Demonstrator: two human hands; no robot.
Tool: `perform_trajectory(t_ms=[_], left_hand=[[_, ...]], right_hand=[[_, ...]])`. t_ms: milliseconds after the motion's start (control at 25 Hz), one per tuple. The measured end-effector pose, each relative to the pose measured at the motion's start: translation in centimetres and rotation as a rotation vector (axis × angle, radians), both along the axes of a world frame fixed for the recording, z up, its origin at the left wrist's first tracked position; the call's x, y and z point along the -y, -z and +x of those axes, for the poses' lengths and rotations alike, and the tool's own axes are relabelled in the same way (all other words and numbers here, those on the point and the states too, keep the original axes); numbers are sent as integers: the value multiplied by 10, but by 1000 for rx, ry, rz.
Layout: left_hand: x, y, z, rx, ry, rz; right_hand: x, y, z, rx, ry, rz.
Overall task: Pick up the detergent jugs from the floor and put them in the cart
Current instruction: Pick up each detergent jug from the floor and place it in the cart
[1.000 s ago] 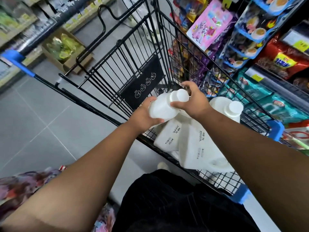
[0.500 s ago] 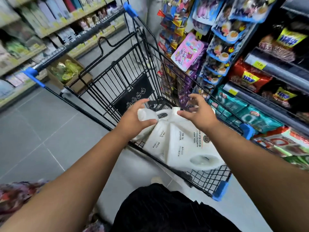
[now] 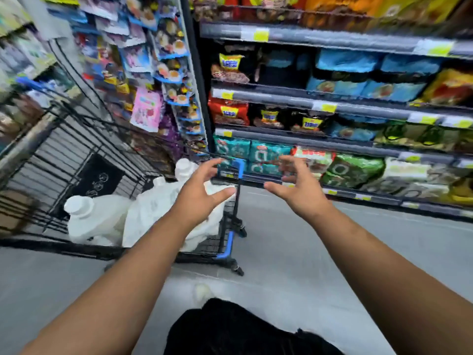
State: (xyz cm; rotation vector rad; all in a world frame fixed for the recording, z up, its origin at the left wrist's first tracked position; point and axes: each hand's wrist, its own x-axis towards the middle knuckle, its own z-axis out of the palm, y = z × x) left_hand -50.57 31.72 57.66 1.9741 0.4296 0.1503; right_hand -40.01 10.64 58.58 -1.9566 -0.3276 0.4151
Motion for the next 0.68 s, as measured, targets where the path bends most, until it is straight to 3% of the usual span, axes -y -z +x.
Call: perform_trajectory(t_ms=[200,400,680], left_hand=[[138,-23,77,14,298,2],[284,-54,148,42,601,-153],[455,-62,244,53,1000,-176]], right_hand=[[159,-30,-1,66,341,52],[300,-47,-16,78,749,136],[433,-46,-4,115,1161,101]])
